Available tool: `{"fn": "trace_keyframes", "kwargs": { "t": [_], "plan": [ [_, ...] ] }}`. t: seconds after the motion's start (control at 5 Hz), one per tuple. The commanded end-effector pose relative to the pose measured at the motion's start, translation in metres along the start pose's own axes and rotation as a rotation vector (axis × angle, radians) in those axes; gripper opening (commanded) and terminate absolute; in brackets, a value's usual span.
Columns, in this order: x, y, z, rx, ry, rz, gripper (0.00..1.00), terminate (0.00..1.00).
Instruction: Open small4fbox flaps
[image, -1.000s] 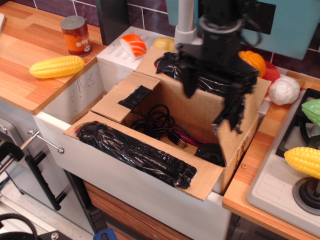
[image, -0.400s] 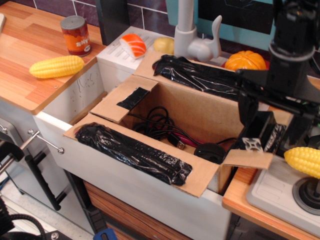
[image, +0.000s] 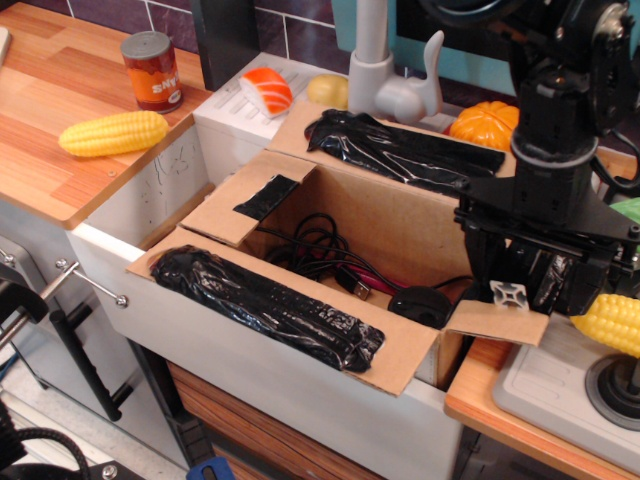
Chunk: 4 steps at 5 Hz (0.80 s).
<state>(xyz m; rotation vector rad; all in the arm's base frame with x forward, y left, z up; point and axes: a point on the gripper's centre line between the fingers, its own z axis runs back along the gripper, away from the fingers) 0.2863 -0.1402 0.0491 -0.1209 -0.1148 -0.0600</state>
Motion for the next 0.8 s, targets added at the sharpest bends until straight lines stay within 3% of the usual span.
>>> {"fn": "trace_keyframes", "kwargs": {
  "t": [0.0,0.2,0.4,0.6],
  "plan": [
    [0.005,-0.018,-0.004,-0.034,-0.055,0.047,1.00,0.00],
    [0.005,-0.030,-0.015,-0.041,-0.092,0.089,1.00,0.00],
    [0.003,-0.029,-0.016,0.001,-0.104,0.065,1.00,0.00],
    [0.002,-0.025,-0.014,-0.004,-0.088,0.055,1.00,1.00]
  ]
}}
